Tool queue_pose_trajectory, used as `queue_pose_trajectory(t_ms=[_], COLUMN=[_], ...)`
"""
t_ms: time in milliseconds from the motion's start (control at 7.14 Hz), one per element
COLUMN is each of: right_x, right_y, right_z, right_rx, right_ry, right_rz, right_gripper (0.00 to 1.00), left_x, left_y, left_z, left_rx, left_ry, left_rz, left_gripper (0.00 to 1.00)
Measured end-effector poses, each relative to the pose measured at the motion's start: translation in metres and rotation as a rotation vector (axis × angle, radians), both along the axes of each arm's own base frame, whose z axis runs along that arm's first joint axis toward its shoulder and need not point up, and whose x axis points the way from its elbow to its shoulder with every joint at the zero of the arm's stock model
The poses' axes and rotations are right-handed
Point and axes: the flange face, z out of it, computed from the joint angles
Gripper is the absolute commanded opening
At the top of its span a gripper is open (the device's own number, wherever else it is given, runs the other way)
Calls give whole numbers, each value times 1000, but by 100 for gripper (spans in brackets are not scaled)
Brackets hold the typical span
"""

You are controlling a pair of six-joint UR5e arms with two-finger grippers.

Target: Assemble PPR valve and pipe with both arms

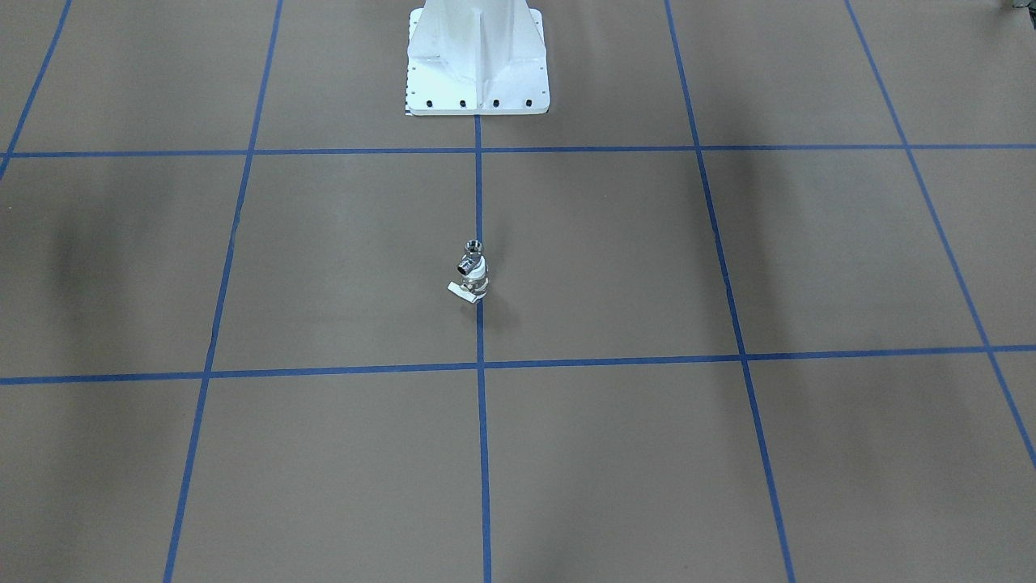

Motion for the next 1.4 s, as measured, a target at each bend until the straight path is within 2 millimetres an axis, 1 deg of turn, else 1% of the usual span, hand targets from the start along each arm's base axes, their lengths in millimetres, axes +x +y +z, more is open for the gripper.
queue_pose_trajectory(t_ms=[140, 280, 420, 561, 701, 841, 981, 1121, 1401], right_x=[18, 36, 51, 61, 69, 76, 81, 85, 87], right_y=[35, 61, 75, 82, 85, 86, 88, 91, 93], right_z=[41, 68, 81, 87, 86, 77, 68, 65, 66], right_rx=[5, -3, -32, -73, -108, -143, -168, -178, -189], right_ry=[3, 12, 25, 40, 56, 85, 130, 175, 197], right_rz=[9, 34, 61, 83, 100, 111, 112, 110, 110], right_gripper=[100, 100, 100, 100, 100, 100, 100, 100, 100], left_x=[0, 1, 1, 1, 1, 1, 1, 1, 1], left_y=[5, 9, 11, 13, 14, 14, 14, 14, 15], left_z=[0, 0, 1, 1, 2, 2, 2, 3, 3], left_rx=[0, -1, -3, -5, -6, -6, -6, -7, -9], left_ry=[0, 0, -1, -1, -1, -2, -2, -2, -2], left_rz=[1, 1, 1, 1, 1, 1, 1, 1, 1], left_gripper=[100, 100, 100, 100, 100, 100, 100, 100, 100])
